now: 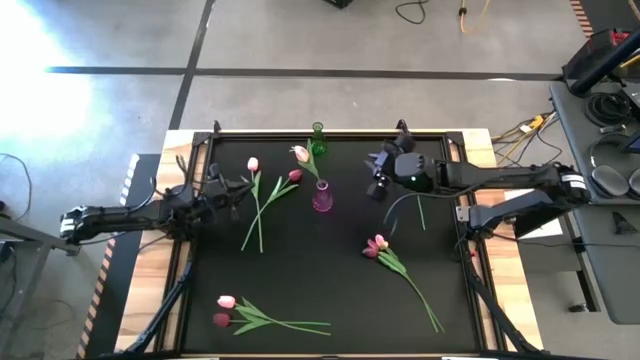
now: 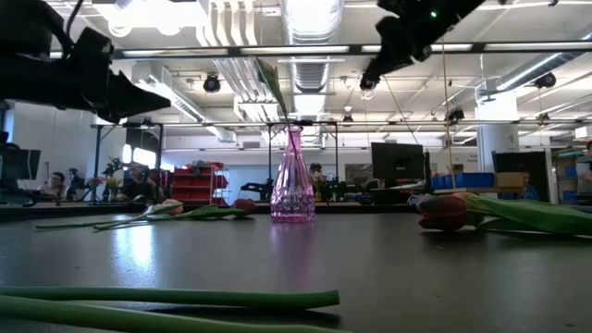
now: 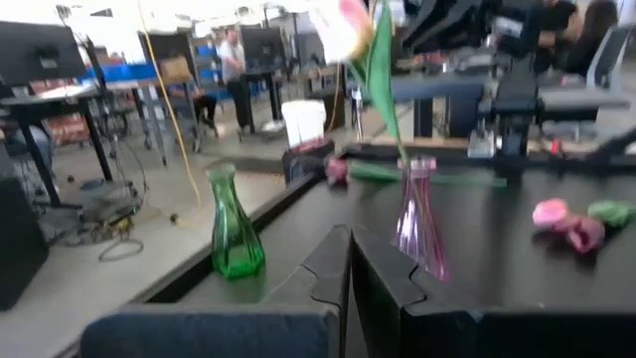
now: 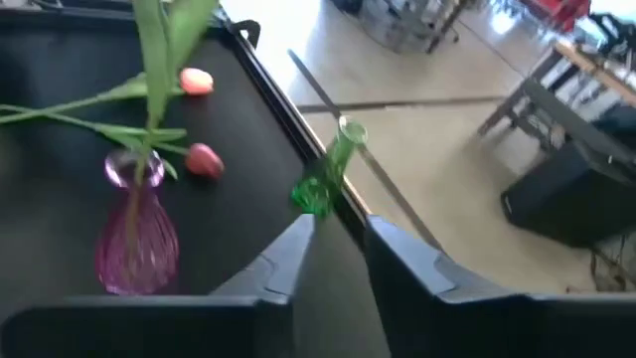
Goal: Sort flowers into vase by color
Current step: Put the red flower into the green vase
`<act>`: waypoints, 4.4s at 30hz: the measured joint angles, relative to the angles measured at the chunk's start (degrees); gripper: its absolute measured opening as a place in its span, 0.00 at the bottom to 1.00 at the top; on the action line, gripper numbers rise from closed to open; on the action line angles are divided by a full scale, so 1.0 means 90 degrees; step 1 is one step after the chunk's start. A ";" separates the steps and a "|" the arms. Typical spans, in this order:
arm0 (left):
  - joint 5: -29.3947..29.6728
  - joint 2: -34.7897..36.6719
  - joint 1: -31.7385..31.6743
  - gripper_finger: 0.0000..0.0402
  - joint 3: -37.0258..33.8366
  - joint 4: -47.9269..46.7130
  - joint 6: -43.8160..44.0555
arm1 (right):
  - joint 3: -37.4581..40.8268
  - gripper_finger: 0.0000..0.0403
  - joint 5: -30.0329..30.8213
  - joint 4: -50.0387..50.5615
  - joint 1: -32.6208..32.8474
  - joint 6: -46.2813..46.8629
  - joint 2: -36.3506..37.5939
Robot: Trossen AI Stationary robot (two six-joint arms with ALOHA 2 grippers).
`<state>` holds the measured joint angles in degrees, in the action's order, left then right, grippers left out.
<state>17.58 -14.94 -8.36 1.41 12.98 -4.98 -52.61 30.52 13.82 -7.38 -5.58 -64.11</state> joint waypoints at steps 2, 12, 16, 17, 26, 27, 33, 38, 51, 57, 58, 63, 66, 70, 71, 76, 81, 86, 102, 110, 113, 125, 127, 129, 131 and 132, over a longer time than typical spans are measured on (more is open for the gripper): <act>-0.0008 -0.0288 0.0000 0.00 0.0141 -0.0192 0.0144 | 0.0369 0.10 0.0009 -0.0010 -0.0019 0.0100 0.0229; 0.0000 -0.2475 -0.0130 0.00 0.1538 -0.1726 0.0742 | 0.2039 0.03 0.0110 -0.1217 -0.0019 0.0341 0.1150; -0.0053 -0.3457 -0.0314 0.00 0.1996 -0.2069 0.0969 | 0.2258 0.03 0.0107 -0.1282 -0.0017 0.0399 0.1381; -0.0059 -0.3695 -0.0349 0.00 0.2100 -0.2123 0.0969 | 0.2297 0.03 0.0107 -0.1286 -0.0017 0.0403 0.1424; -0.0691 -0.5697 -0.0446 0.11 0.3093 -0.2449 0.0736 | 0.2366 0.03 0.0105 -0.1295 -0.0017 0.0473 0.1467; -0.0689 -0.5905 -0.0464 0.14 0.3204 -0.2543 0.0739 | 0.2366 0.03 0.0105 -0.1299 -0.0017 0.0472 0.1461; -0.0563 -0.6819 -0.0870 0.33 0.3508 -0.2718 0.0581 | 0.2366 0.03 0.0097 -0.1278 -0.0017 0.0466 0.1451; -0.1002 -0.7082 -0.1451 0.45 0.3473 -0.2490 0.0499 | 0.2366 0.03 0.0090 -0.1267 -0.0017 0.0456 0.1451; -0.1661 -0.8077 -0.1816 0.44 0.3665 -0.2156 0.0498 | 0.2366 0.03 0.0090 -0.1265 -0.0017 0.0500 0.1449; -0.1768 -0.8261 -0.1882 0.28 0.3738 -0.2103 0.0486 | 0.2366 0.03 0.0093 -0.1263 -0.0017 0.0501 0.1449; -0.1824 -0.8242 -0.1883 0.23 0.3740 -0.2101 0.0460 | 0.2366 0.03 0.0093 -0.1264 -0.0017 0.0502 0.1449; -0.1776 -0.8047 -0.1905 0.03 0.3712 -0.2128 0.0390 | 0.2366 0.03 0.0093 -0.1263 -0.0017 0.0502 0.1449; -0.1699 -0.7813 -0.1950 0.03 0.3699 -0.2109 0.0409 | 0.2366 0.03 0.0093 -0.1263 -0.0017 0.0502 0.1449; -0.1729 -0.7401 -0.2079 0.01 0.3714 -0.1820 0.0460 | 0.2366 0.03 0.0093 -0.1263 -0.0017 0.0502 0.1449; -0.1729 -0.7289 -0.2134 0.01 0.3709 -0.1680 0.0491 | 0.2366 0.03 0.0093 -0.1263 -0.0017 0.0502 0.1449; -0.1766 -0.6720 -0.2496 0.01 0.3672 -0.0454 0.0572 | 0.2366 0.03 0.0093 -0.1263 -0.0017 0.0502 0.1449; -0.1865 -0.6386 -0.2843 0.00 0.3660 0.0660 0.0688 | 0.2369 0.03 0.0093 -0.1279 -0.0015 0.0498 0.1449; -0.1902 -0.6383 -0.2963 0.00 0.3660 0.2050 0.0802 | 0.2371 0.03 0.0097 -0.1300 -0.0015 0.0473 0.1449; -0.2146 -0.8391 -0.3458 0.00 0.4636 0.6158 0.0315 | 0.2371 0.03 0.0098 -0.1430 -0.0016 0.0364 0.1446; -0.2572 -0.9453 -0.3706 0.00 0.6200 0.6107 0.0278 | 0.2371 0.03 0.0105 -0.1474 -0.0015 0.0339 0.1446; -0.2572 -0.9668 -0.3756 0.00 0.6573 0.6114 0.0278 | 0.2371 0.03 0.0105 -0.1476 -0.0017 0.0339 0.1446; -0.2737 -1.0169 -0.3881 0.00 0.7291 0.6102 0.0302 | 0.2371 0.03 0.0105 -0.1481 -0.0017 0.0337 0.1446; -0.2741 -1.0283 -0.3894 0.00 0.7355 0.6098 0.0295 | 0.2371 0.03 0.0105 -0.1484 -0.0016 0.0337 0.1446; -0.2762 -1.0408 -0.3897 0.00 0.7405 0.6137 0.0308 | 0.2371 0.03 0.0105 -0.1491 -0.0015 0.0337 0.1446; -0.2838 -1.0523 -0.3905 0.00 0.7454 0.6168 0.0347 | 0.2371 0.03 0.0106 -0.1492 -0.0017 0.0334 0.1446; -0.2883 -1.0572 -0.3905 0.00 0.7475 0.6188 0.0352 | 0.2371 0.03 0.0106 -0.1499 -0.0016 0.0334 0.1446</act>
<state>-8.37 -110.08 -43.51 68.68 68.67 -1.81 -31.27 31.47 0.33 -7.52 -2.57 -51.09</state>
